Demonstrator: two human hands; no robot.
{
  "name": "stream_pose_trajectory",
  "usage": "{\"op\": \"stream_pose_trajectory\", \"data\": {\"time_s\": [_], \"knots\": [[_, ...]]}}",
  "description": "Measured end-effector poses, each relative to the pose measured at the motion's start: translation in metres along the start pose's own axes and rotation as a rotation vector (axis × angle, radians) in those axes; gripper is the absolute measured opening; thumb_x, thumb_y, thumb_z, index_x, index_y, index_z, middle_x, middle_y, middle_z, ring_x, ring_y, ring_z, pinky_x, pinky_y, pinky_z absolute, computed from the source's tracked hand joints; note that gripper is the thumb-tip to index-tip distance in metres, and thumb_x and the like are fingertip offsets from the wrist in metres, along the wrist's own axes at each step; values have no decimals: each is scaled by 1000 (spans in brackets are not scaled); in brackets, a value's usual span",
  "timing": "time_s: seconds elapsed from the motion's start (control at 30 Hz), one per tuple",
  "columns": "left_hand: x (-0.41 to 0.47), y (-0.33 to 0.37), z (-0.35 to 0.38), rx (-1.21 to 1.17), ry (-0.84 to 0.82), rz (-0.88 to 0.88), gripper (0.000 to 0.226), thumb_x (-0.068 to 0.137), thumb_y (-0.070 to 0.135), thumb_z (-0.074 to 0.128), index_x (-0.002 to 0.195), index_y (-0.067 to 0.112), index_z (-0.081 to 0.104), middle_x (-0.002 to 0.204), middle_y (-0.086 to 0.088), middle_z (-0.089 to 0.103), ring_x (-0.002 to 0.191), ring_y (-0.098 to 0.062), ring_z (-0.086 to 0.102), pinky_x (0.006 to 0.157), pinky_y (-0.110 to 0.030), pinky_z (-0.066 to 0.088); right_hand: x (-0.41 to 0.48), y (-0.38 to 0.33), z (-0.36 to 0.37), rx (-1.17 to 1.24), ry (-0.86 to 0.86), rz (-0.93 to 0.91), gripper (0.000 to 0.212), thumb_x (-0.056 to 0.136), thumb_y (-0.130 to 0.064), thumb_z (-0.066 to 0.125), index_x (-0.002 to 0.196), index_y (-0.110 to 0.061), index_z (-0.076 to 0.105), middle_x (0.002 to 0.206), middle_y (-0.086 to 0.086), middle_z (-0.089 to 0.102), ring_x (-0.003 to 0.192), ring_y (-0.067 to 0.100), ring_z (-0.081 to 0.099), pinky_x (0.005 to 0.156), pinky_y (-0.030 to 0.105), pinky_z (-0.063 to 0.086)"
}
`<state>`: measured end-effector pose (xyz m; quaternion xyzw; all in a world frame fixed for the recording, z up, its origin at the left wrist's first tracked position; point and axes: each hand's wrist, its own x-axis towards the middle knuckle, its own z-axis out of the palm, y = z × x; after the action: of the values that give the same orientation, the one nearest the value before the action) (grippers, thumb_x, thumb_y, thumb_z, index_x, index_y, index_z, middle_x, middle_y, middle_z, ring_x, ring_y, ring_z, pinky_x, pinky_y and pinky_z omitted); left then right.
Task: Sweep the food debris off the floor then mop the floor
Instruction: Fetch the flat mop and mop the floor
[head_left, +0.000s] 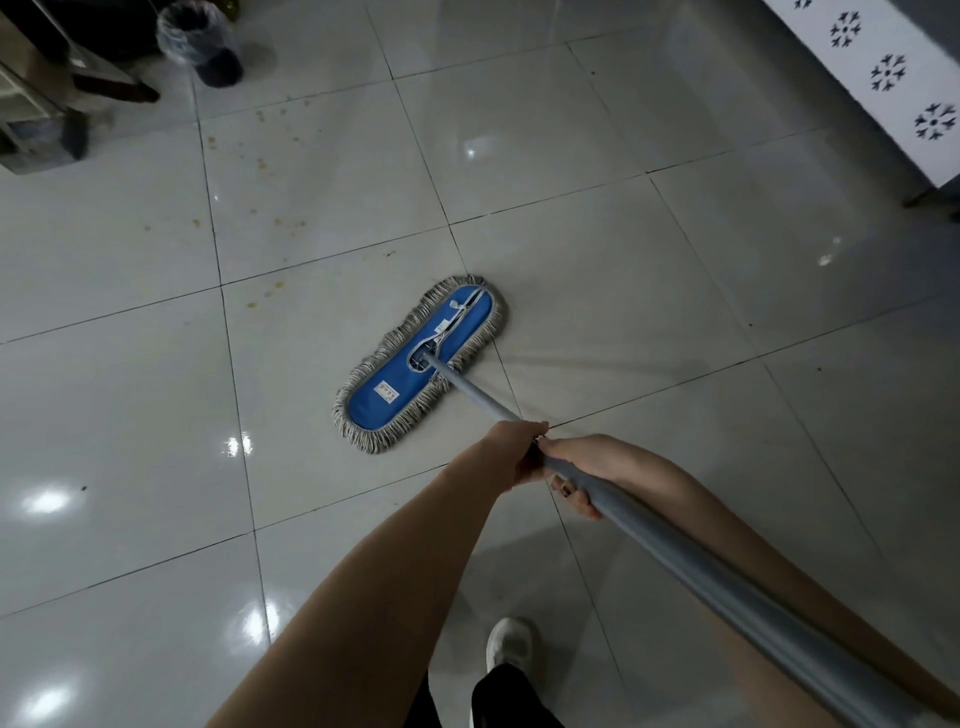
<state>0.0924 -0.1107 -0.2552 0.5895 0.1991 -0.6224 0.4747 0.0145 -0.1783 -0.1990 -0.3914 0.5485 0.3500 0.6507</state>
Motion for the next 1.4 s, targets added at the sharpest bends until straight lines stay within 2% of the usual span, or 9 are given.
{"op": "stream_pose_trajectory", "data": {"time_s": [0.27,0.4,0.53,0.6,0.67,0.8,0.97,1.13,1.4], "knots": [[7,35,-23,19,-11,-37,20,94,13,53,78,4,46,71,-10,53,59,-18,55,35,-20,49,2,-34,18,-52,-54,27,51,93,-56,39,104,-11,59,37,-3,41,22,7,35,29,9,33],[13,65,-47,3,-20,-16,23,95,15,53,77,4,46,70,-9,51,59,-17,53,34,-19,48,9,-69,43,-48,-21,8,57,93,-56,39,130,-13,51,34,-2,39,20,7,33,27,9,31],[24,102,-77,-29,-21,-16,21,93,15,55,77,4,47,70,-9,51,59,-17,53,35,-18,48,21,-110,63,-33,-26,-4,47,93,-55,41,97,-11,58,38,-2,39,19,7,33,27,8,29],[33,119,-92,-37,-26,-11,20,92,14,57,77,5,48,69,-9,51,57,-17,53,36,-17,48,32,-130,73,-35,-32,3,50,93,-56,41,68,-12,44,33,-2,37,19,6,32,27,7,29],[41,134,-105,-91,-27,9,20,91,13,58,77,5,47,69,-9,50,58,-17,53,37,-17,48,40,-150,82,-30,-28,4,54,91,-56,45,61,-11,37,31,-2,37,19,6,33,27,7,29],[57,162,-134,-182,24,52,22,89,19,62,80,3,50,75,-10,56,63,-19,57,43,-21,53,56,-180,100,-26,-71,-19,48,90,-45,54,60,-12,38,33,-3,39,21,5,38,28,8,31],[59,173,-160,104,163,77,29,85,29,67,74,6,53,67,-5,55,56,-14,54,42,-19,48,66,-186,122,-1,-124,-57,39,94,-24,50,58,-12,39,35,-3,42,24,6,40,30,10,33],[40,159,-175,221,195,74,31,85,32,66,74,6,53,67,-5,55,54,-14,53,36,-17,45,55,-165,145,78,-133,-53,36,92,-22,52,59,-11,41,37,-2,43,25,7,42,30,12,36],[2,106,-189,362,261,54,32,86,33,62,93,2,56,70,-7,54,58,-15,51,46,-24,44,33,-102,176,175,-160,-92,24,88,-13,60,66,-5,53,46,1,46,28,7,43,32,13,38]]}}
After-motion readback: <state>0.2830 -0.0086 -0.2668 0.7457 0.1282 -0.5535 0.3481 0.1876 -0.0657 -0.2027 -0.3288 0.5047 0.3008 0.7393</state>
